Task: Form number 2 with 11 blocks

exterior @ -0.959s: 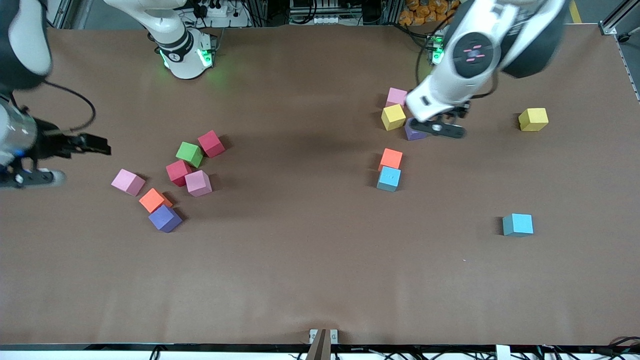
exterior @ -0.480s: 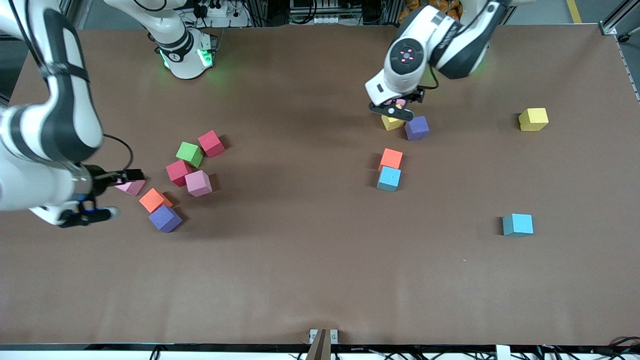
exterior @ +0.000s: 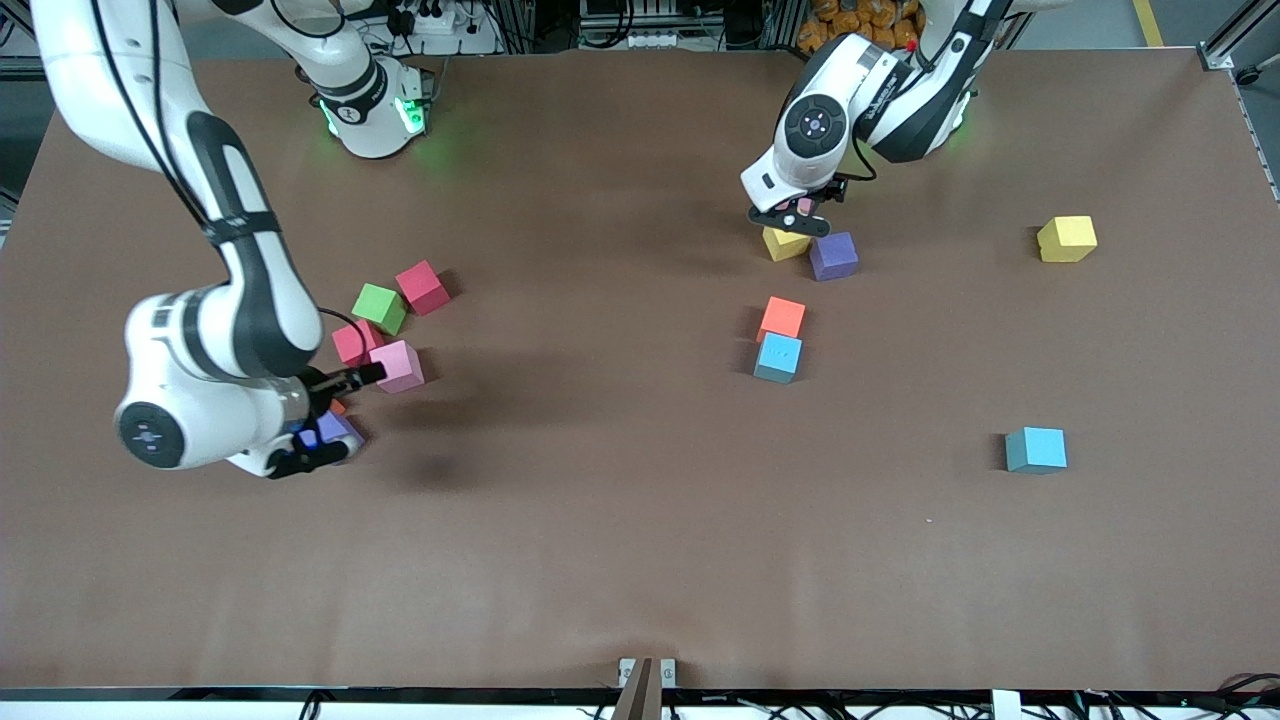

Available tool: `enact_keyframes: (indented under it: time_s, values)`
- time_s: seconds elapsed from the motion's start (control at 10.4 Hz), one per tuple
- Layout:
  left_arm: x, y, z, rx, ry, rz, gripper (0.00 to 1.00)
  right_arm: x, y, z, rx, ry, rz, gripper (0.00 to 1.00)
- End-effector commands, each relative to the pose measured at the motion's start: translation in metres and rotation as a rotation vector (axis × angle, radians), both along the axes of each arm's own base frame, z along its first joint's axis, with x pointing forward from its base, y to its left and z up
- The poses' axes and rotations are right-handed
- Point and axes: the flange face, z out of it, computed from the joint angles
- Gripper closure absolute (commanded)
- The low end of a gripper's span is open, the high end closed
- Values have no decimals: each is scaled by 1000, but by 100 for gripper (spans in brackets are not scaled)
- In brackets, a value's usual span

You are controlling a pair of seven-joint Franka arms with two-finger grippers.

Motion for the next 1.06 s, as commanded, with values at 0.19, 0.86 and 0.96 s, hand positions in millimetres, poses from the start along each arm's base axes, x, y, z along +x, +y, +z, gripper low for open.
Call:
enact_keyframes:
  time_s: [0.19, 0.86, 0.96]
  values:
    - [-22, -12, -18, -1, -19, 66, 0, -24, 7, -49, 6, -29, 6, 0]
    - [-33, -2, -41, -8, -25, 72, 0, -82, 2, -53, 8, -146, 44, 0]
    - [-35, -1, -42, -9, -29, 70, 0, -88, 3, -44, 7, -160, 47, 0]
